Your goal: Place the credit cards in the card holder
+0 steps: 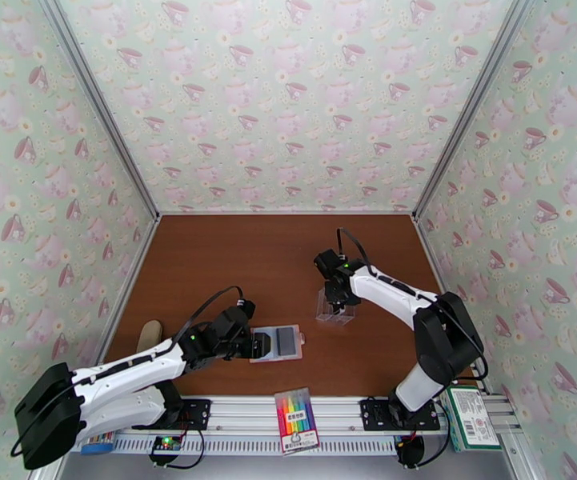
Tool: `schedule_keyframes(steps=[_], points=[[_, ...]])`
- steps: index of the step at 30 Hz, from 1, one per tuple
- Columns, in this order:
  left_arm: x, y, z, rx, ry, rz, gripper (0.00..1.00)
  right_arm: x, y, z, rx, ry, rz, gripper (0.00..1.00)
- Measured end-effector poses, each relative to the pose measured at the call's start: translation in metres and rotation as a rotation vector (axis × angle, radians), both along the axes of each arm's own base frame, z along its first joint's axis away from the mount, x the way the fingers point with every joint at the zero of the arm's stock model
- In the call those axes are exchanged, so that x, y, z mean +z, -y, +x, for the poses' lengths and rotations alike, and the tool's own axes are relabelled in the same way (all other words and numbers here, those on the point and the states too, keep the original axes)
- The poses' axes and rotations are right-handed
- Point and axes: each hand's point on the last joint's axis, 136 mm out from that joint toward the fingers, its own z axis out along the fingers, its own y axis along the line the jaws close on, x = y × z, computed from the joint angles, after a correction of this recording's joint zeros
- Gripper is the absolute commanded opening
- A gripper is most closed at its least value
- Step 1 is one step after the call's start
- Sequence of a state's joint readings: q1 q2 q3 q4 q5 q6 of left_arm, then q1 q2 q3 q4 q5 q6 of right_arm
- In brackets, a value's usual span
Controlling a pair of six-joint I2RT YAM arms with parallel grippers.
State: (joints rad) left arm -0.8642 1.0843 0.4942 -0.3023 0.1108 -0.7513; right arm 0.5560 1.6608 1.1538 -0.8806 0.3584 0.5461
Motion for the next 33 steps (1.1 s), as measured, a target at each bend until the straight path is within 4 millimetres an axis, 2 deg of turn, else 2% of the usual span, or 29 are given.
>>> schedule_keyframes(steps=[8,15,22,33], points=[[0.001,0.0,0.002,0.004,0.004,-0.005,0.67,0.002,0.003,0.002,-0.004,0.01,-0.016,0.4],[0.001,0.0,0.002,0.004,0.005,-0.006,0.67,-0.006,-0.003,0.0,0.002,-0.018,0.006,0.44],[0.002,0.001,0.002,0.004,0.007,-0.009,0.67,-0.014,-0.005,0.0,0.004,-0.039,0.01,0.43],[0.002,0.001,0.002,0.004,0.007,-0.009,0.67,-0.012,0.001,-0.003,0.001,-0.045,-0.023,0.42]])
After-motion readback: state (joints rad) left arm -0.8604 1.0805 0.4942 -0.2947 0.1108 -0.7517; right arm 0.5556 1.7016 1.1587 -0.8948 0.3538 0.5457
